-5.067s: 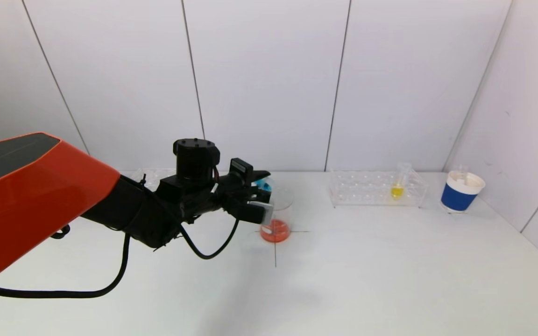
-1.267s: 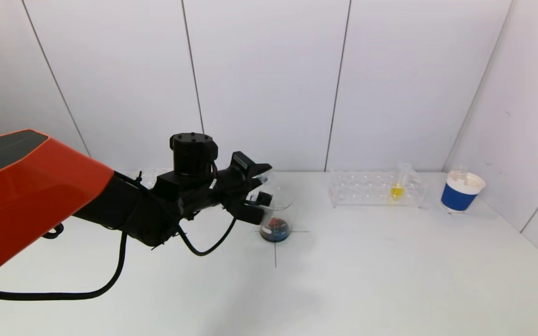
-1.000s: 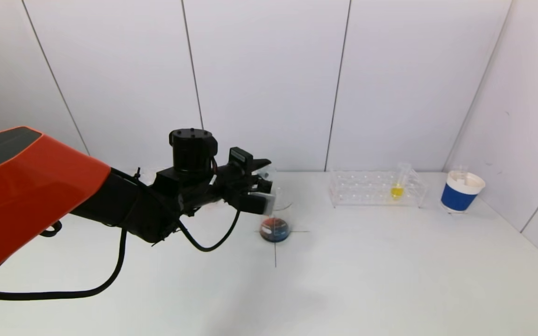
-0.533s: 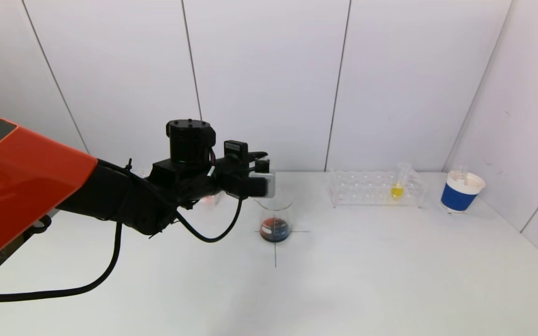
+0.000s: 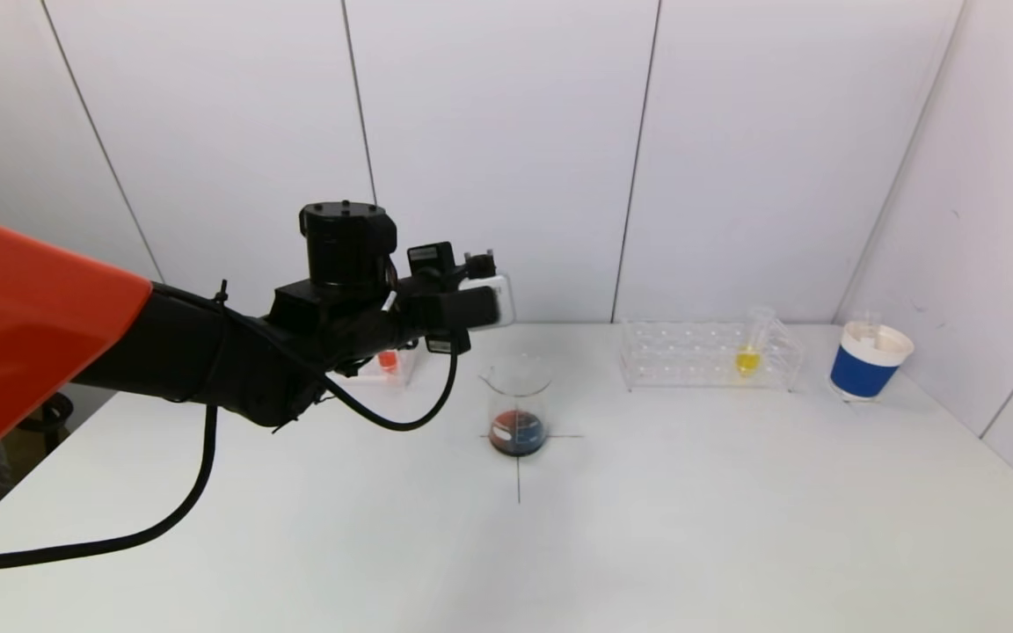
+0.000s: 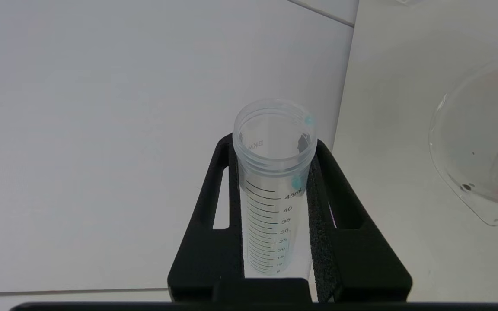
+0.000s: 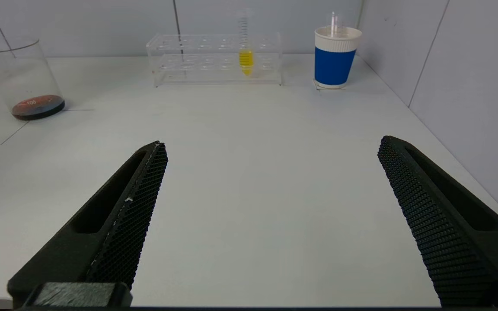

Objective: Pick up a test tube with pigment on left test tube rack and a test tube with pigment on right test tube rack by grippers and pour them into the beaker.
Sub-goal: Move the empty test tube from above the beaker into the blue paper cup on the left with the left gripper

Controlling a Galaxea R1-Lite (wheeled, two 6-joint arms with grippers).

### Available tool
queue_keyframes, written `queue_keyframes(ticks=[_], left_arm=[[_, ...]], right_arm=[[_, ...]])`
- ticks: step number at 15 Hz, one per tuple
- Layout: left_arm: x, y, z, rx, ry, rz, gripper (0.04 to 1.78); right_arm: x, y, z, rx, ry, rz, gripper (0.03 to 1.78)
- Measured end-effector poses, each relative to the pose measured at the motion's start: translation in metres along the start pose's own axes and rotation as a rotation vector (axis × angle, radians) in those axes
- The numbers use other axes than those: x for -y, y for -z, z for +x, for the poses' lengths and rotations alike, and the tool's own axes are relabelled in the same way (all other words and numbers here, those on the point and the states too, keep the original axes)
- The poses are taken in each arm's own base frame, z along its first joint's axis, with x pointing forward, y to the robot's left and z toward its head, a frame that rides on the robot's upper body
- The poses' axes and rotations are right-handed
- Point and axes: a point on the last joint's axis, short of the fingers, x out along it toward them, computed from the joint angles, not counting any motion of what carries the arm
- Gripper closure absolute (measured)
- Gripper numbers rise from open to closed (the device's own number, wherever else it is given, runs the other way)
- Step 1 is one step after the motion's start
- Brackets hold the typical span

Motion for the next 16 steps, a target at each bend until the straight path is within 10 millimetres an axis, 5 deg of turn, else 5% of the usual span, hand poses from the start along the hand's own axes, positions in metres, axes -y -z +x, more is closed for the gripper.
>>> queue_keyframes(ticks=[6, 16], left_arm=[[-0.021, -0.005, -0.008, 0.003, -0.067, -0.131, 1.38], [-0.117, -0.015, -0.069, -0.204, -0.425, -0.602, 1.38]], right_arm=[[0.0, 0.0, 0.0, 0.0, 0.0, 0.0, 0.04], [0.0, 0.0, 0.0, 0.0, 0.0, 0.0, 0.04]])
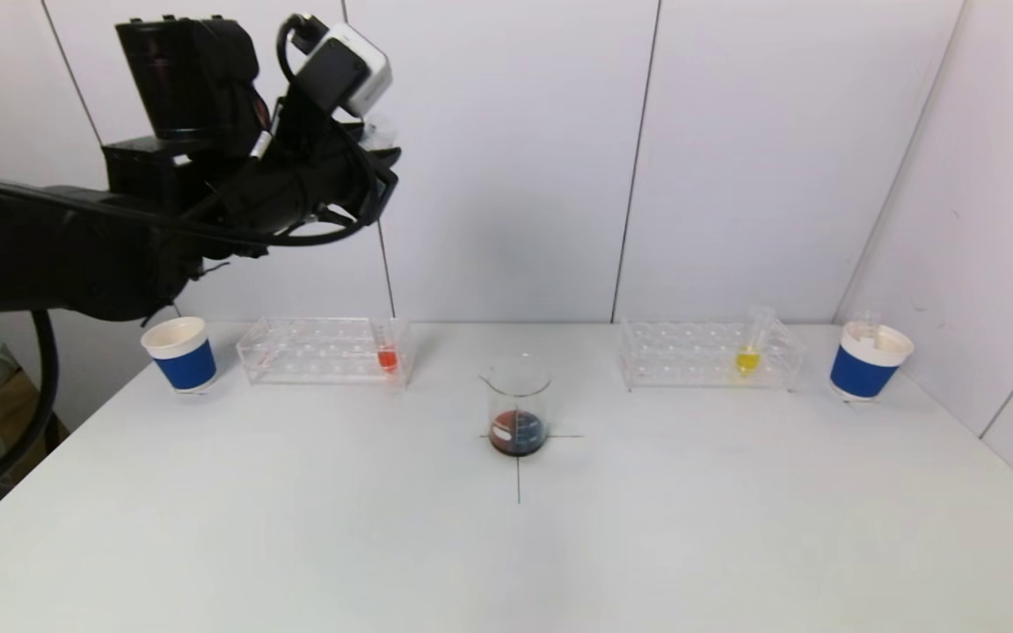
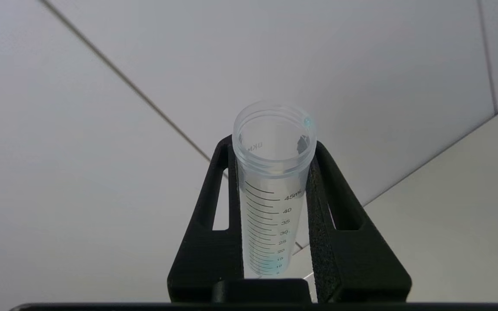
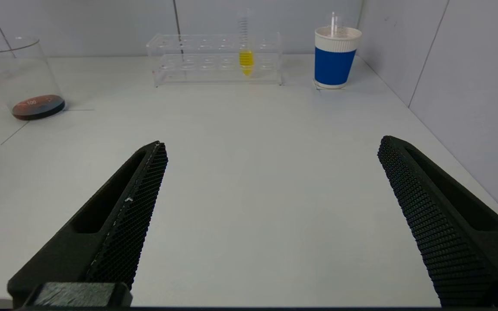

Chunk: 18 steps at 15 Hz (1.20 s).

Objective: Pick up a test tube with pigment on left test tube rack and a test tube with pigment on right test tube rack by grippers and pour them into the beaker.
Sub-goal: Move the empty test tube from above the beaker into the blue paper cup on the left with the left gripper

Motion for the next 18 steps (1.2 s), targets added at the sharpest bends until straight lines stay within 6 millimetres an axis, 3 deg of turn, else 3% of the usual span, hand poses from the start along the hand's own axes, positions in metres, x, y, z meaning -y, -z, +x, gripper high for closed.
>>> queue_keyframes(ticks=[5, 8, 14, 18], left_arm=[[-0.055, -0.006, -0.027, -0.05, -0.178, -0.109, 1.38], [-0.077, -0.003, -0.046, -0.108, -0.235, -0.208, 1.38], [-0.107, 0.009, -0.077, -0.212, -0.329, -0.354, 1.38], [-0.12, 0.024, -0.084, -0.249, -0.384, -0.412, 1.38]], right_arm=[[0.0, 0.0, 0.0, 0.0, 0.0, 0.0, 0.04], [0.0, 0.0, 0.0, 0.0, 0.0, 0.0, 0.04], [0.0, 0.0, 0.0, 0.0, 0.0, 0.0, 0.04], [0.0, 0.0, 0.0, 0.0, 0.0, 0.0, 0.04]])
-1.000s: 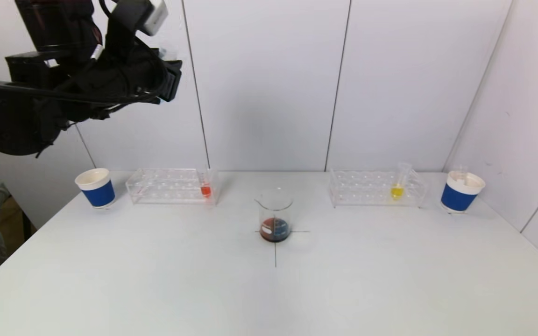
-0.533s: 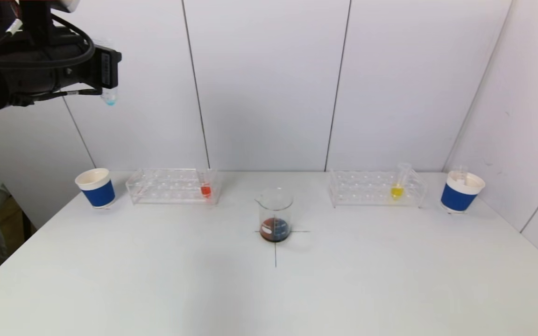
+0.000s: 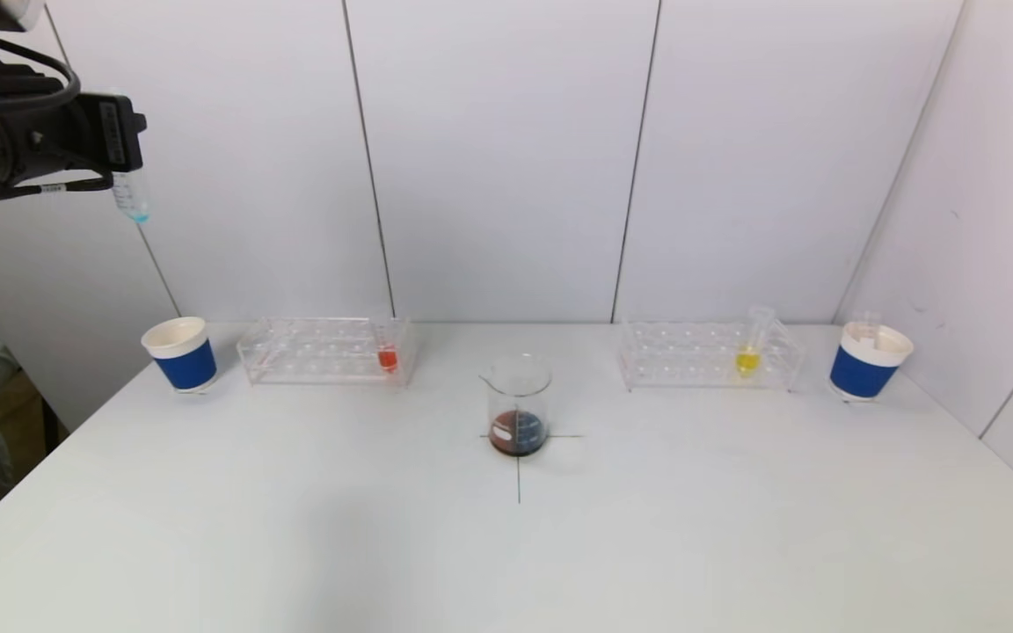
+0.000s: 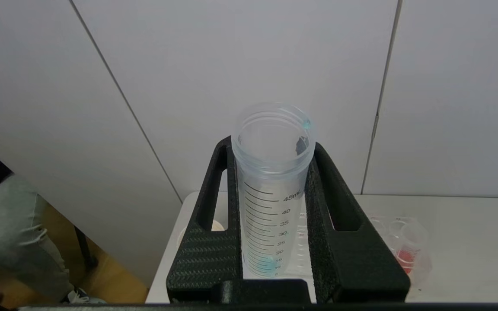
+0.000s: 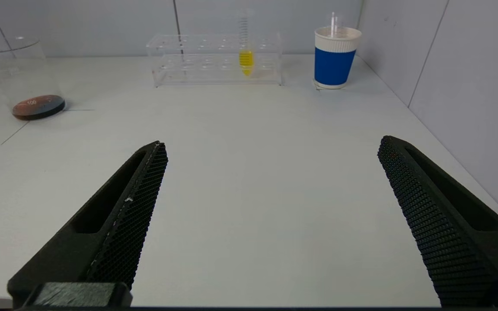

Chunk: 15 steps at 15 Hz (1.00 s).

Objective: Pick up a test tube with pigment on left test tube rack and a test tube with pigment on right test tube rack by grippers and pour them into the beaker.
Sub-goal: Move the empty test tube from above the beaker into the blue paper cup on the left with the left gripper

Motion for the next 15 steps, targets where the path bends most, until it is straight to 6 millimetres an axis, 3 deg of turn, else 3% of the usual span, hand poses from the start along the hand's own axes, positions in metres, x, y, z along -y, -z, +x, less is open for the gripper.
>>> queue_keyframes(ticks=[5, 15], left_arm=[[-0.016, 0.025, 0.026, -0.065, -0.019, -0.011, 1.38], [-0.047, 0.093, 0.111, -0.034, -0.087, -0.059, 1.38]], right_arm=[[0.0, 0.0, 0.0, 0.0, 0.0, 0.0, 0.04], [0.0, 0.0, 0.0, 0.0, 0.0, 0.0, 0.04]])
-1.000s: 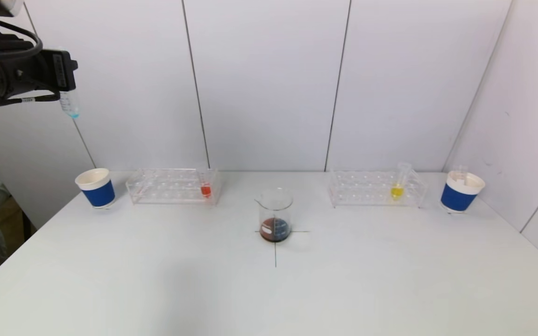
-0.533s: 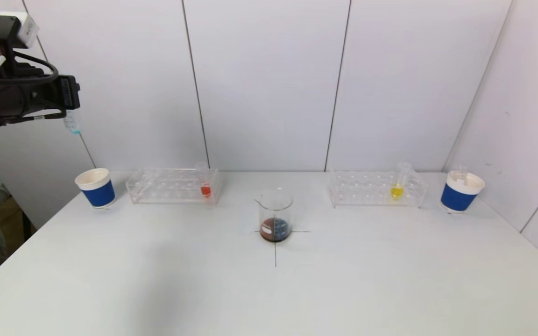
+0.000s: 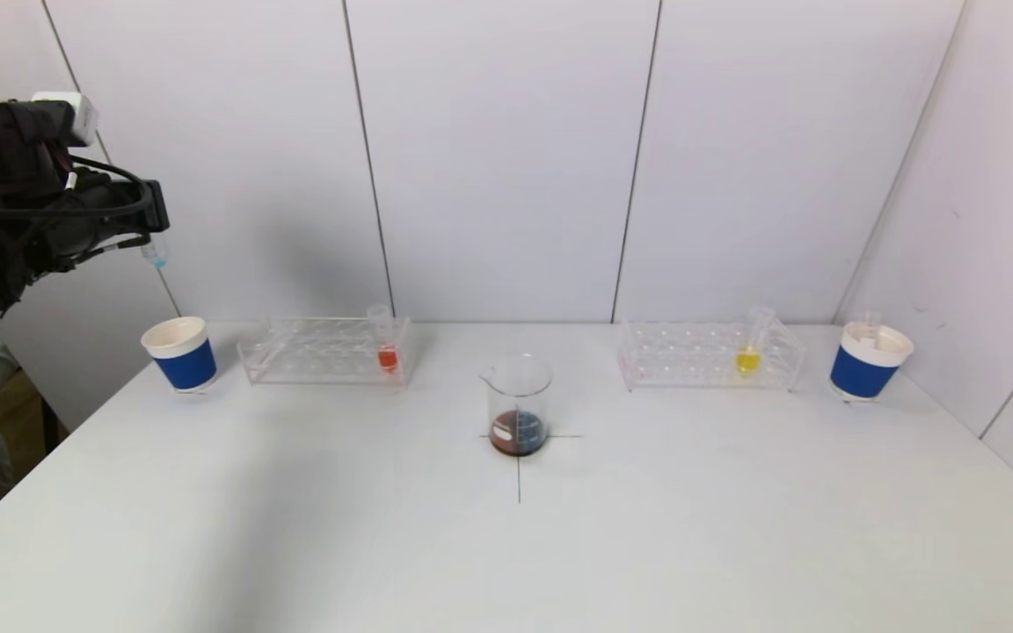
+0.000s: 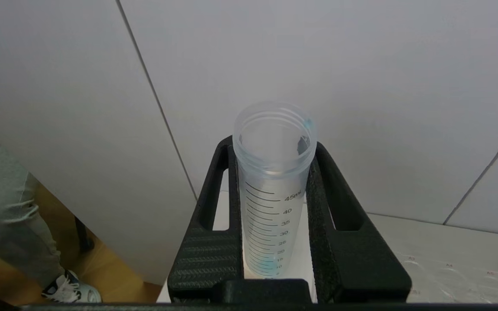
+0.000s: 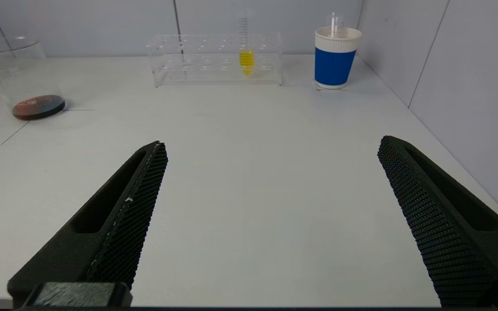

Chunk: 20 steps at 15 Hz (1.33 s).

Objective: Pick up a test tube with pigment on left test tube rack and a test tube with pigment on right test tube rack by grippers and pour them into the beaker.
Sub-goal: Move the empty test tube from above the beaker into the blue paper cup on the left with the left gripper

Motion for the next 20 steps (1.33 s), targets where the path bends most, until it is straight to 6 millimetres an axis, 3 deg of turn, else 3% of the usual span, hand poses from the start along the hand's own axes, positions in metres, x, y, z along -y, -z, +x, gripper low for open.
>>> queue_keyframes(ticks=[7, 20], left_arm=[[-0.021, 0.041, 0.03, -0.053, -0.056, -0.025, 1.38], [-0.068, 0.089, 0.049, -0.097, -0.124, -0.083, 1.38]], right_arm=[[0.0, 0.0, 0.0, 0.0, 0.0, 0.0, 0.04], [0.0, 0.0, 0.0, 0.0, 0.0, 0.0, 0.04]])
